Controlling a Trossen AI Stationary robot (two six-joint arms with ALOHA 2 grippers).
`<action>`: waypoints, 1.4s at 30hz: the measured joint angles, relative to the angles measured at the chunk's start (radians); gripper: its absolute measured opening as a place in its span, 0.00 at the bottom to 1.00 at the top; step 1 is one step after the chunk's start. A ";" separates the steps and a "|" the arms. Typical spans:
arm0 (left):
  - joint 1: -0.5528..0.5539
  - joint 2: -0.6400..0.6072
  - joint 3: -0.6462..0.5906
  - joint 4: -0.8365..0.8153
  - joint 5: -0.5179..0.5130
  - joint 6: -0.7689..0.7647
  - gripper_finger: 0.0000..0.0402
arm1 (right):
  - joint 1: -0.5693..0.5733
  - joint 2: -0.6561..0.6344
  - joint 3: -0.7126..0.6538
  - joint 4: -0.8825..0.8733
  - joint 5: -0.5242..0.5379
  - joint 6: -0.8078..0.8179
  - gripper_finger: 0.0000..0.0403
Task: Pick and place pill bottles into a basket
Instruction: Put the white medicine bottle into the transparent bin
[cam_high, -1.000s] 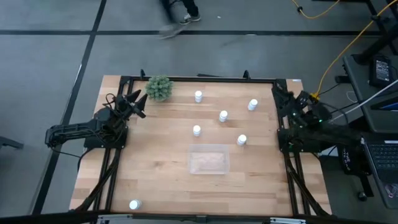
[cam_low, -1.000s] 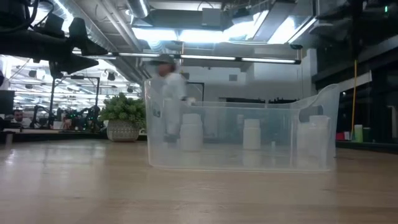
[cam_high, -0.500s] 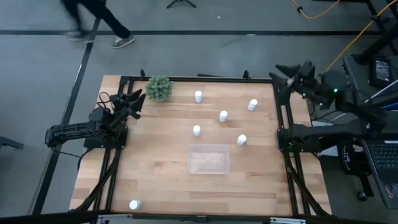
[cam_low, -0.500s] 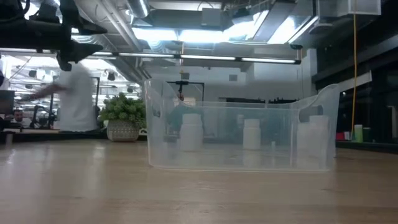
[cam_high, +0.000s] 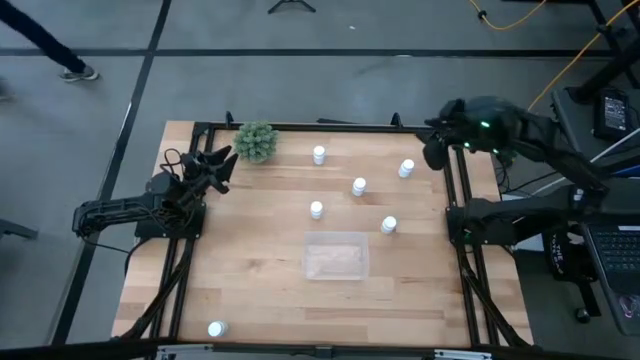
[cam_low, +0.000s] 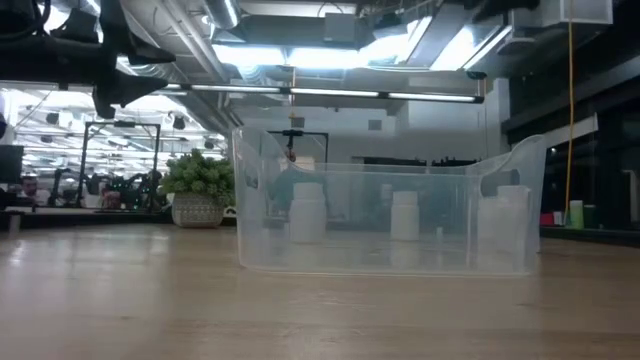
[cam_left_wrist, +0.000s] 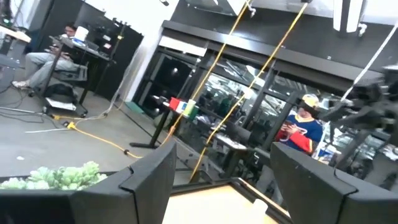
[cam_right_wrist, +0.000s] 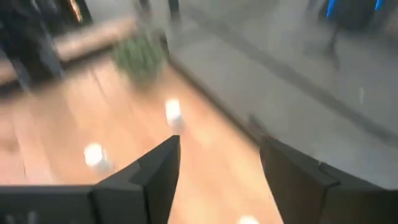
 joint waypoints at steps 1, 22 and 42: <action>0.000 0.000 0.000 -0.001 0.014 0.000 0.63 | -0.021 0.029 0.024 -0.063 -0.025 0.004 0.61; 0.000 0.000 0.001 -0.138 0.123 -0.070 0.63 | -0.351 0.389 0.102 -0.342 -0.223 -0.209 0.99; 0.003 0.000 0.001 -0.167 0.091 -0.081 0.63 | -0.440 0.378 -0.444 0.022 -0.293 -0.179 0.99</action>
